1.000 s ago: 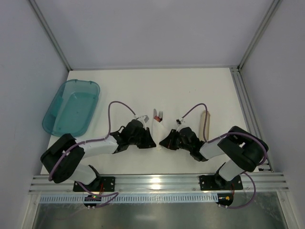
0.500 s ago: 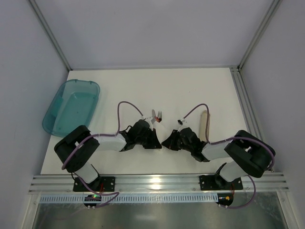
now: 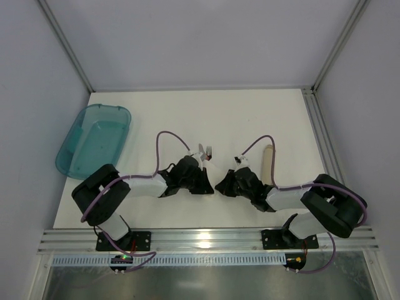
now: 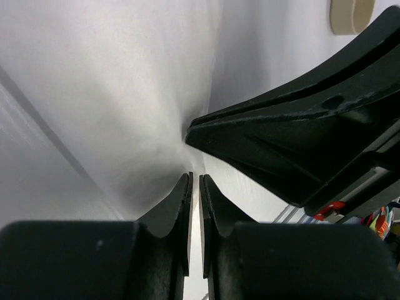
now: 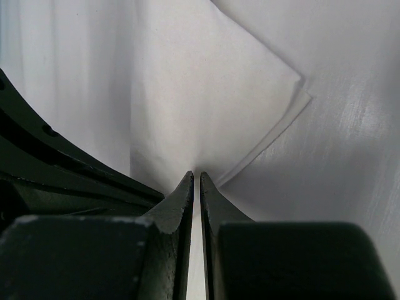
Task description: Place the utensils on the paper napkin and roll it up
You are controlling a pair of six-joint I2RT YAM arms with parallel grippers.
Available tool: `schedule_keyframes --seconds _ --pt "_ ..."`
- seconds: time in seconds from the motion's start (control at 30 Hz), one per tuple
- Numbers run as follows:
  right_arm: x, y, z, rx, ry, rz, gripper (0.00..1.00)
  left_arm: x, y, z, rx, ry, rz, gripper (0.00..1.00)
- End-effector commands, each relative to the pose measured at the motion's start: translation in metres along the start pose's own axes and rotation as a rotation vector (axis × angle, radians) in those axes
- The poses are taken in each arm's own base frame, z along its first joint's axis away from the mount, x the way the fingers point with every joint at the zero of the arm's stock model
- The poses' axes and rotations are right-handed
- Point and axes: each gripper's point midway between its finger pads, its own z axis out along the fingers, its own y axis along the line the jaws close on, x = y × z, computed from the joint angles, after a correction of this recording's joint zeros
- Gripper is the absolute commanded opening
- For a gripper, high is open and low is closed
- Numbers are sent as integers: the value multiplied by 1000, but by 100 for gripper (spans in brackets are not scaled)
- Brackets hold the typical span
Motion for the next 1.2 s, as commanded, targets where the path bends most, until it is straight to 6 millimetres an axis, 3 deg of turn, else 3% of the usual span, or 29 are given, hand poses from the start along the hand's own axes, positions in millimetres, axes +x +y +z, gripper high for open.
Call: schedule_keyframes --seconds 0.0,0.23,0.53,0.7,0.73,0.77,0.83,0.87,1.0,1.17 --pt "7 -17 0 71 11 -30 10 -18 -20 0 39 -34 43 12" --pt "3 -20 -4 97 -6 -34 9 -13 -20 3 49 -24 45 12" --pt "-2 -15 -5 101 -6 -35 10 18 -3 14 21 30 40 12" --pt "-21 9 -10 75 -10 -83 11 26 7 11 -5 35 40 12" --pt "-26 8 -15 88 -1 -93 15 27 8 8 -7 30 43 12" --pt "-43 24 -16 63 -20 -108 17 28 9 7 -9 30 46 12" --pt "-51 34 -20 15 25 -165 27 27 9 3 -10 18 47 12" --pt "-71 43 -19 -4 -2 -172 31 29 12 2 -16 22 46 12" --pt "-95 40 -10 -31 48 -231 45 32 15 1 -17 23 46 12" --pt "-106 34 3 -86 123 -278 57 34 15 -2 -14 25 48 11"
